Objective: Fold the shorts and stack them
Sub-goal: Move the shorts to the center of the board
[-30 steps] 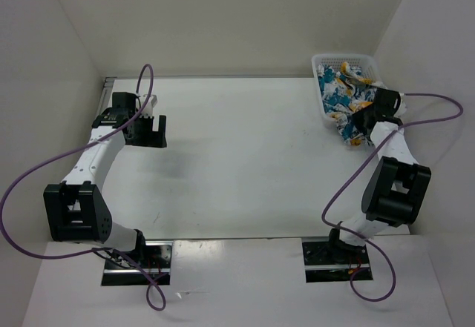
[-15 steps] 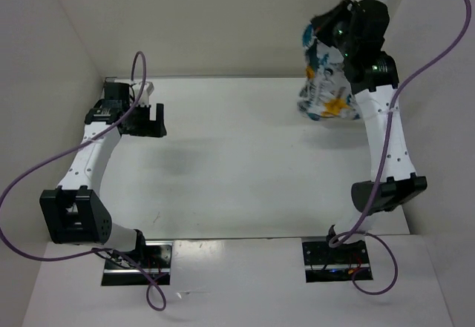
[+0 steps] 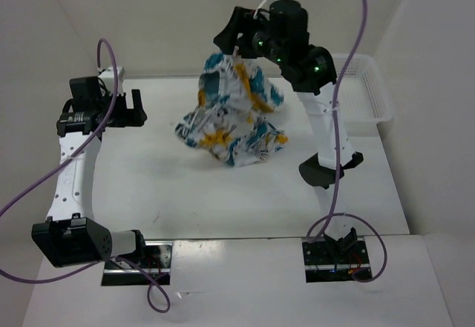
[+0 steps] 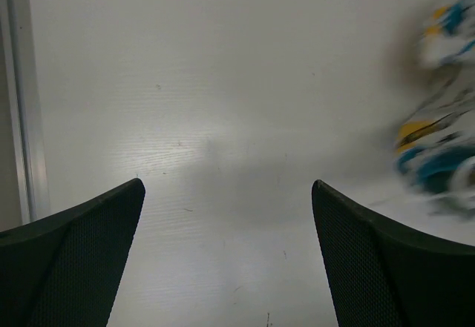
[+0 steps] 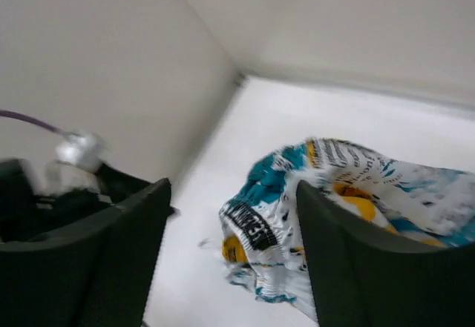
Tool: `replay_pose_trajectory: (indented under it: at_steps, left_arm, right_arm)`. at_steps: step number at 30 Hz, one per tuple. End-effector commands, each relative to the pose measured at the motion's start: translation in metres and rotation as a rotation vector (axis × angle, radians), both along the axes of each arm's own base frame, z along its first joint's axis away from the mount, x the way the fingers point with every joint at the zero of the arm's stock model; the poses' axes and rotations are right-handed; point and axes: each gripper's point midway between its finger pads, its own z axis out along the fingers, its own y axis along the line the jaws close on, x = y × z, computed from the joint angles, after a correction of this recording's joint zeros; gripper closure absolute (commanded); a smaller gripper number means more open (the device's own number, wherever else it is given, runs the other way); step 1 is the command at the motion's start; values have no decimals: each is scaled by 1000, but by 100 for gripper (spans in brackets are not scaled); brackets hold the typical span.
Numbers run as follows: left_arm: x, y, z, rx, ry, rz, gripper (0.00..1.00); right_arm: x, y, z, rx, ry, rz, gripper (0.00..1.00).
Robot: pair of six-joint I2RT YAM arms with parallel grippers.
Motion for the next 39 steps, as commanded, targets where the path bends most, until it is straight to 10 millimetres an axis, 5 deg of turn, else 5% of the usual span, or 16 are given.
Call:
replay_pose_trajectory:
  at_steps: [1, 8, 9, 11, 12, 13, 14, 15, 17, 18, 21, 23, 26, 33, 37, 39]
  left_arm:
    - [0, 5, 22, 16, -51, 15, 0]
    - [1, -2, 33, -4, -78, -18, 0]
    - [0, -5, 30, -18, -70, -34, 0]
    - [0, -16, 20, -55, -76, -86, 0]
    - [0, -20, 13, -72, -68, -105, 3]
    - [0, -24, 12, -82, -83, -123, 7]
    - [-1, -30, 2, -97, -68, -146, 12]
    - [-7, -30, -22, -105, -11, -135, 30]
    - [-14, -34, -48, -111, 46, -138, 41]
    - [-24, -38, -73, -133, 101, -145, 41]
    - [-34, -48, -108, -186, 165, -178, 7]
    - [-48, -57, -138, -234, 224, -204, 0]
    - [-55, -70, -170, -266, 277, -242, 0]
    - [-30, -91, -209, -308, 275, -335, 2]
    - [-14, -93, -224, -317, 314, -340, 31]
    - [-12, -93, -225, -319, 321, -339, 59]
  right_arm:
    - [8, -28, -56, -137, 168, -186, 23]
    - [-19, -141, 3, -112, 93, -490, 9]
    - [-17, -145, -21, -182, 146, -512, 12]
    - [-49, -180, -3, -181, 109, -592, 21]
    - [-48, -179, -42, -271, 183, -603, 30]
    - [-76, -191, -33, -266, 144, -596, 35]
    - [-78, -192, -32, -229, 112, -599, 43]
    - [-77, -183, -88, -311, 196, -549, 63]
    - [-93, -176, -94, -191, 184, -494, 74]
    - [-96, -157, -142, -212, 281, -408, 77]
    - [-104, -108, -192, -112, 403, -256, 52]
    - [-108, -83, -212, -90, 449, -211, 31]
    - [-105, -70, -227, -105, 471, -182, 11]
    - [-100, -74, -232, -191, 447, -182, 5]
    - [-103, -80, -224, -194, 440, -200, 3]
    - [-104, -84, -217, -182, 422, -213, 3]
